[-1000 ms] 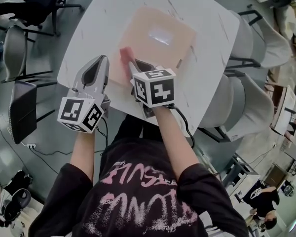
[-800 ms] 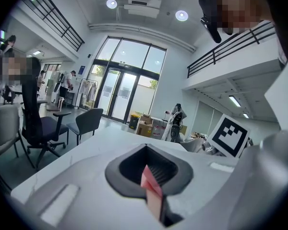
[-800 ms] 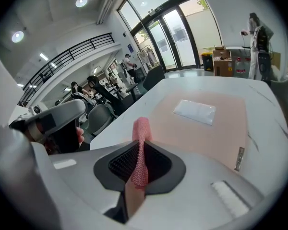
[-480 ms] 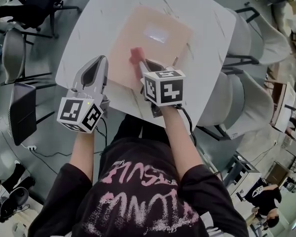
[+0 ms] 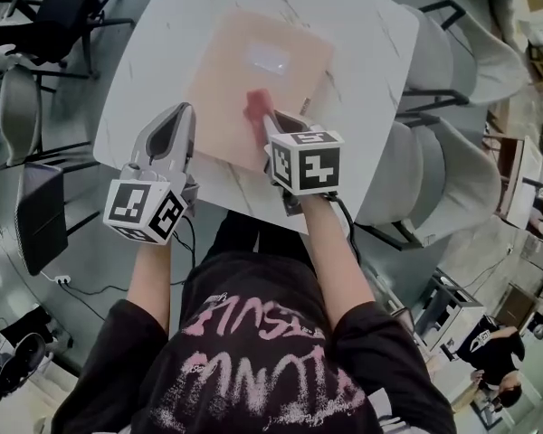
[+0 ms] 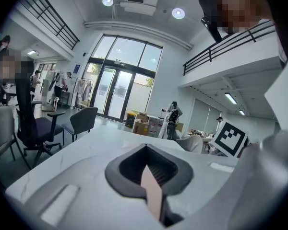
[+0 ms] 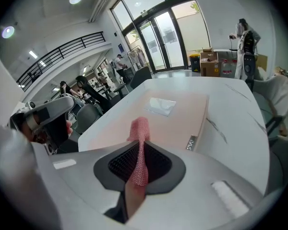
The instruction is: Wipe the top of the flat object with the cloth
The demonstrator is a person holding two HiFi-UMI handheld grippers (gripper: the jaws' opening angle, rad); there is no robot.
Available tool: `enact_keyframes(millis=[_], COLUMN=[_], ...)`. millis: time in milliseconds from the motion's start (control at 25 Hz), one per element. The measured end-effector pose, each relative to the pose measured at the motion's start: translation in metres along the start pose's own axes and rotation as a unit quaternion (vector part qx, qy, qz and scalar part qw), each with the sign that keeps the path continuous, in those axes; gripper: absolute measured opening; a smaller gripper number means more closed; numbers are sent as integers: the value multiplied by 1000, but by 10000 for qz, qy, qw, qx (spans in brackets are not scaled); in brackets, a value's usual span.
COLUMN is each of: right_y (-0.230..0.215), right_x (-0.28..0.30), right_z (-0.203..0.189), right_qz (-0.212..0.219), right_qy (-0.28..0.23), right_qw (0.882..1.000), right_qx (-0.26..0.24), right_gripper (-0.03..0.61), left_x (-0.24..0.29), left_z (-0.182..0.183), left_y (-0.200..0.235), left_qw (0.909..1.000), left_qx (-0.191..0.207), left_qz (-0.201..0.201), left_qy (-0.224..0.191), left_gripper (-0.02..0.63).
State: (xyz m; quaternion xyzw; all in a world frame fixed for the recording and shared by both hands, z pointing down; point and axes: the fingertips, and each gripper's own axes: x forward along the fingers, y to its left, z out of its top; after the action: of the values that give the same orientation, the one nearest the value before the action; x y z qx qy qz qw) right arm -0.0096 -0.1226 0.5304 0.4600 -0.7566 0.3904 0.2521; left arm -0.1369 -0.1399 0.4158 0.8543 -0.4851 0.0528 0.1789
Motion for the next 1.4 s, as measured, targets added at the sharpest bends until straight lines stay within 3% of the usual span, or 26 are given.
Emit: enact_keyframes(millis=[720, 1120, 1400], right_y=[-53, -47, -42], right_x=[-22, -34, -47], right_z=[-13, 2, 18], right_qz=[-321, -237, -168], right_qy=[-32, -495, -1099], right_qw=[9991, 9982, 9936], right_qx=[271, 251, 209], right_gripper=[54, 52, 52], left_x=[25, 18, 11], left_z=[-2, 7, 14], left_y=[-30, -29, -29], left_qw=[9997, 9999, 9998], left_qx=[80, 65, 84], left_qz=[-208, -152, -126], left_qy=[69, -29, -85], left_gripper=[0, 0, 0])
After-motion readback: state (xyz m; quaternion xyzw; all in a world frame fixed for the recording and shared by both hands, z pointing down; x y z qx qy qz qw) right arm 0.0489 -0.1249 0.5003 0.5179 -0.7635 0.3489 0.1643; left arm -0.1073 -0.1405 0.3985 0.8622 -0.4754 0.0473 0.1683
